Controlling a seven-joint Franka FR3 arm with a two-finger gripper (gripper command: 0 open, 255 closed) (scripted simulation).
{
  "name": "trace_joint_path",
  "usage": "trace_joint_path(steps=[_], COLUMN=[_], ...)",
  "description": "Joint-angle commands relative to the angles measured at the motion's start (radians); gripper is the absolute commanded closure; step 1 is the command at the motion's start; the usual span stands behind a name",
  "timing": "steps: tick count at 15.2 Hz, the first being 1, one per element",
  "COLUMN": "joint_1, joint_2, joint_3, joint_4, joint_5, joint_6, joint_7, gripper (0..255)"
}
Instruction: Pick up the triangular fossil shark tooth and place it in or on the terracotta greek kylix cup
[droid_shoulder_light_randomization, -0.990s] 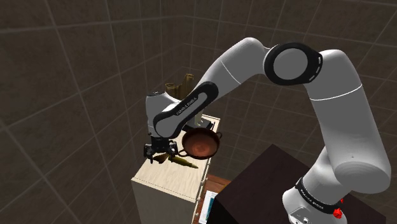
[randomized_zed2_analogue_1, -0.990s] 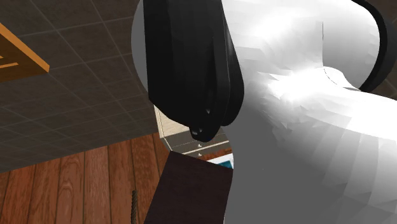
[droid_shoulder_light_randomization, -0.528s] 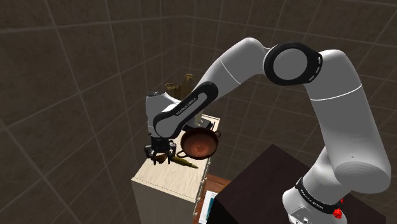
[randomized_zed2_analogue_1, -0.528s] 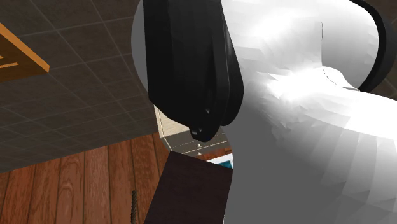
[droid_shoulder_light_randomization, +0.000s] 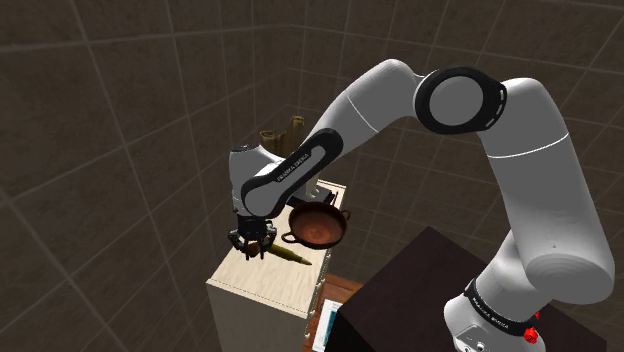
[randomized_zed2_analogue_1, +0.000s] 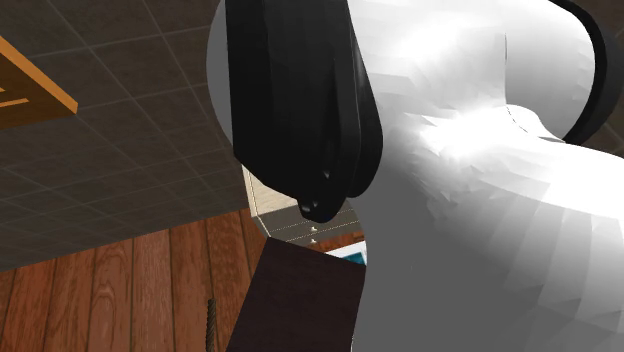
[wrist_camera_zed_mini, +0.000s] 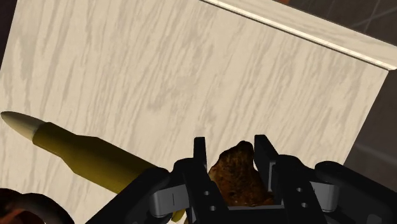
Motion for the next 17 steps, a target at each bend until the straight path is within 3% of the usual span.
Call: trace_joint_path(steps=[1,17], joint_1=[0.000,-0.033], joint_2=[0.001,-0.157], joint_3=[0.000,0.043], joint_4=[0.001,-0.014], joint_5=[0.000,0.048], joint_6=[-0.001,-0.139], joint_7=[0.000,-0.011], gripper=[255,255])
